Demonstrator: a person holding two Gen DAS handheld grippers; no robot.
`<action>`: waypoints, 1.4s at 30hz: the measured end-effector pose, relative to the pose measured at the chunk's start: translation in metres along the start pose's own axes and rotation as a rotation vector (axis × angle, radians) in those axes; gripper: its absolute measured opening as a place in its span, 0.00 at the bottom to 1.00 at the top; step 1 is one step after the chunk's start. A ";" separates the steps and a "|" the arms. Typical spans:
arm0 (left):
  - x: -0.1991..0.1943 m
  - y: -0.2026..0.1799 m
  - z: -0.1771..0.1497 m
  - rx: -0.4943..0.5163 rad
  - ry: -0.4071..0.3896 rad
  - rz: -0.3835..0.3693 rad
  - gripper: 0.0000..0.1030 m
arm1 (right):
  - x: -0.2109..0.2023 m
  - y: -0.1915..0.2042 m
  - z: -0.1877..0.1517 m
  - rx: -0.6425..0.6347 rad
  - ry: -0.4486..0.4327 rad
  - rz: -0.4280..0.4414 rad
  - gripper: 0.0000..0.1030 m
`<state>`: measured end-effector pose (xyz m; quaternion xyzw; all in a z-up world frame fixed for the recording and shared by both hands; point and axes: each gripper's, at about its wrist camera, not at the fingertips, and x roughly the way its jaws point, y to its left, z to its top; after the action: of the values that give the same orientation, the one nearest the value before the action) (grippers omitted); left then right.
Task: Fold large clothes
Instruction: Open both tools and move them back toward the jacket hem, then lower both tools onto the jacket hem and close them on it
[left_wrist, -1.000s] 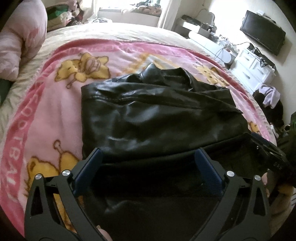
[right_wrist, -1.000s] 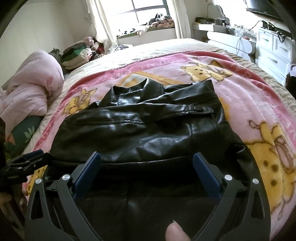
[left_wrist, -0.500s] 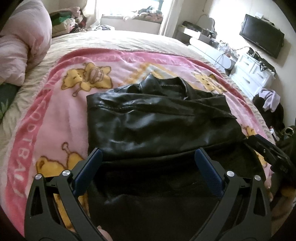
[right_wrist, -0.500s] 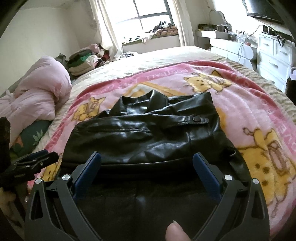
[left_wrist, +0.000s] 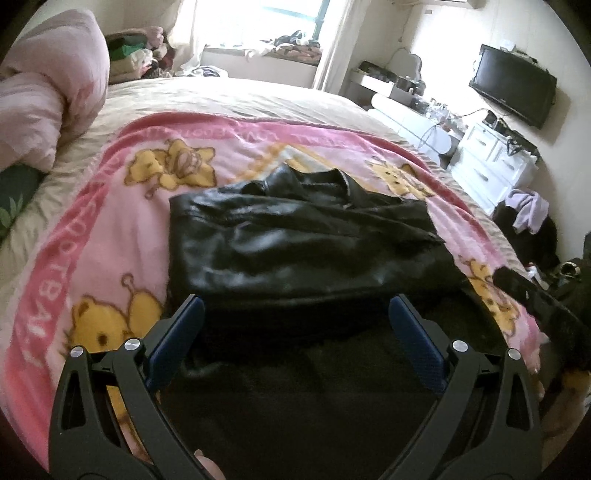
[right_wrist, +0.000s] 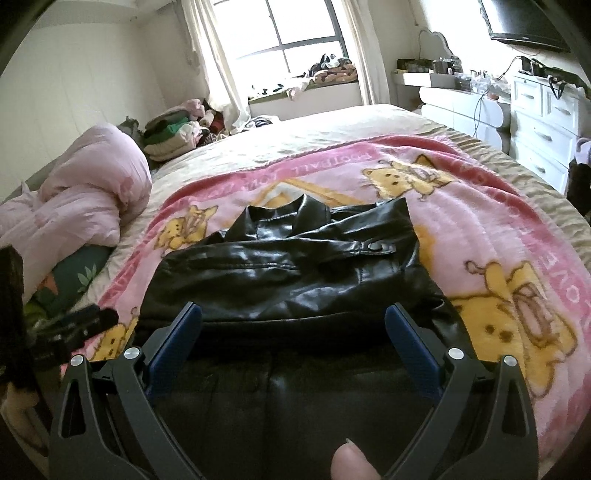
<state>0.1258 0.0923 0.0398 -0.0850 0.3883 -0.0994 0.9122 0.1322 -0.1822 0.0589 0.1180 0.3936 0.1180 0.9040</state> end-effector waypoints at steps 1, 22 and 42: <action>-0.002 -0.001 -0.003 -0.002 -0.002 -0.002 0.91 | -0.003 0.000 0.000 -0.002 -0.002 0.001 0.96; -0.047 0.001 -0.045 -0.069 -0.043 -0.003 0.91 | -0.046 -0.005 -0.011 -0.028 -0.033 0.011 0.96; -0.059 0.022 -0.091 -0.096 0.019 0.128 0.91 | -0.072 -0.022 -0.055 -0.098 0.025 -0.032 0.96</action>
<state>0.0222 0.1209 0.0132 -0.1026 0.4060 -0.0232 0.9078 0.0466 -0.2188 0.0647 0.0657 0.4003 0.1240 0.9056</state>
